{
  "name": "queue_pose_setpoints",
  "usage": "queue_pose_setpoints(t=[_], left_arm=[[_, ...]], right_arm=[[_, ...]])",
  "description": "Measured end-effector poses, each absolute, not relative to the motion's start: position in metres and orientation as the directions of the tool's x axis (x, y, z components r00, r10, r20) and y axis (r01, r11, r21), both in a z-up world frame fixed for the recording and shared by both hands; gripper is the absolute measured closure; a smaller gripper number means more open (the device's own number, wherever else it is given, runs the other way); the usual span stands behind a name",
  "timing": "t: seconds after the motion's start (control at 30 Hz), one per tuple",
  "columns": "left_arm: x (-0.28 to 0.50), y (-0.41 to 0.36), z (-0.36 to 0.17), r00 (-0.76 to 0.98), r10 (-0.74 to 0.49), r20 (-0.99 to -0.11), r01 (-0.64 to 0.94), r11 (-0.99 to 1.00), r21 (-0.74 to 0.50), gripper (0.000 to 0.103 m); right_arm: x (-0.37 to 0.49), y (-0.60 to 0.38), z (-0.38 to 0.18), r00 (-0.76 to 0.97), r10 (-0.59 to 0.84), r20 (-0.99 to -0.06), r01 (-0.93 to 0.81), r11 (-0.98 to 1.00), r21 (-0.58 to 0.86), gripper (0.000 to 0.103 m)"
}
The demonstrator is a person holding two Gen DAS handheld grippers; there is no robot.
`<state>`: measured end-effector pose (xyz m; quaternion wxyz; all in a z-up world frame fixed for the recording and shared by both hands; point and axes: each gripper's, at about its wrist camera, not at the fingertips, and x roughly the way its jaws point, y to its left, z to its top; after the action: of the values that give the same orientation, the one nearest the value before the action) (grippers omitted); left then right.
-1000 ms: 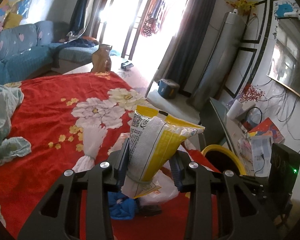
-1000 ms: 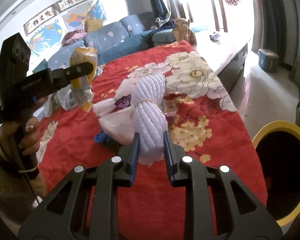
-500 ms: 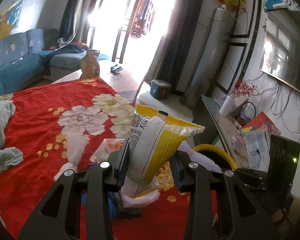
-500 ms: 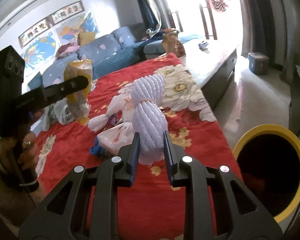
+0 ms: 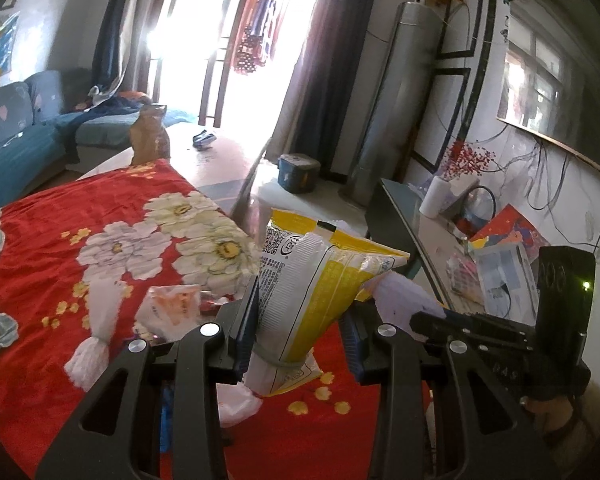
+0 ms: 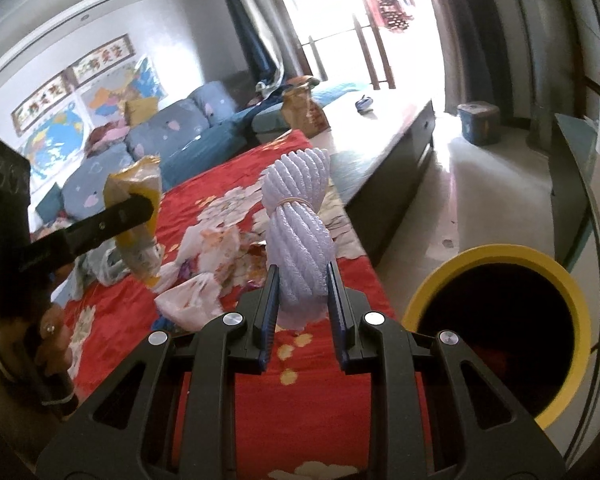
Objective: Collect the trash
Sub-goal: 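Carry the mesh sleeve and snack bag over the bin with both tools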
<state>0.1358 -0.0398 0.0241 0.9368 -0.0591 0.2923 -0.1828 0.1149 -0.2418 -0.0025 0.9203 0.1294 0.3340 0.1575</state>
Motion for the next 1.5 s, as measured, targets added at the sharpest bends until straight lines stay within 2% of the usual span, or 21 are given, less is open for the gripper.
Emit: queue_pose_setpoints(t=[1.5], left_arm=[[0.147, -0.194, -0.014, 0.617, -0.517, -0.594, 0.534, 0.829, -0.166, 0.068]], right_arm=[[0.097, -0.358, -0.052, 0.742, 0.132, -0.657, 0.162, 0.916, 0.366, 0.085]])
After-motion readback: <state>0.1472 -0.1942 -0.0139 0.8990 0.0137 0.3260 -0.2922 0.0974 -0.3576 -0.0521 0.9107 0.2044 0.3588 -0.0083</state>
